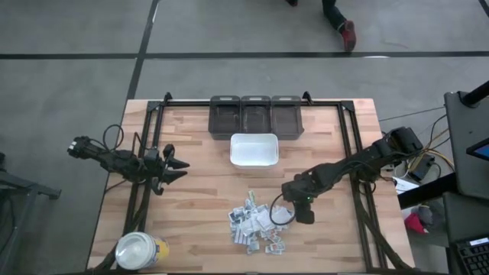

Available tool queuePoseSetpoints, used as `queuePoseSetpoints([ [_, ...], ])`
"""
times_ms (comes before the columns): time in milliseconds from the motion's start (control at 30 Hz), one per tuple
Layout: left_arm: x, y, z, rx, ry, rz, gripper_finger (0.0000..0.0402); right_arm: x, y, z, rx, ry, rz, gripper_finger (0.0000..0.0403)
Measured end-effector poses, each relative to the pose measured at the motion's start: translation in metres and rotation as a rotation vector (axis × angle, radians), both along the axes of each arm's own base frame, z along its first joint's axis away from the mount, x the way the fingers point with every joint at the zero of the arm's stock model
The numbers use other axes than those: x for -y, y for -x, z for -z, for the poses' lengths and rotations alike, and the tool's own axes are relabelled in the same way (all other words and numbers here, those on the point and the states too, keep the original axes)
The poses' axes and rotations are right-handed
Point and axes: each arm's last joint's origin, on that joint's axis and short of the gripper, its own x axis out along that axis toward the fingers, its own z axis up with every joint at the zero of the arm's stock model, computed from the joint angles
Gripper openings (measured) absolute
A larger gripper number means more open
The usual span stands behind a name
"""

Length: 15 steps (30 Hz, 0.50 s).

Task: Pick & Place First Aid Supplies
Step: Put the white alcohol pad into the right black bin

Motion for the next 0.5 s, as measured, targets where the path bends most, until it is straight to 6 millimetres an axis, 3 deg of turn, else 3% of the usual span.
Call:
queuePoseSetpoints([
  [500, 0.0001, -0.0002, 0.002, -0.019, -0.012, 0.0, 0.0138, 0.0, -0.0008, 0.003, 0.034, 0.076, -0.032, 0.012],
])
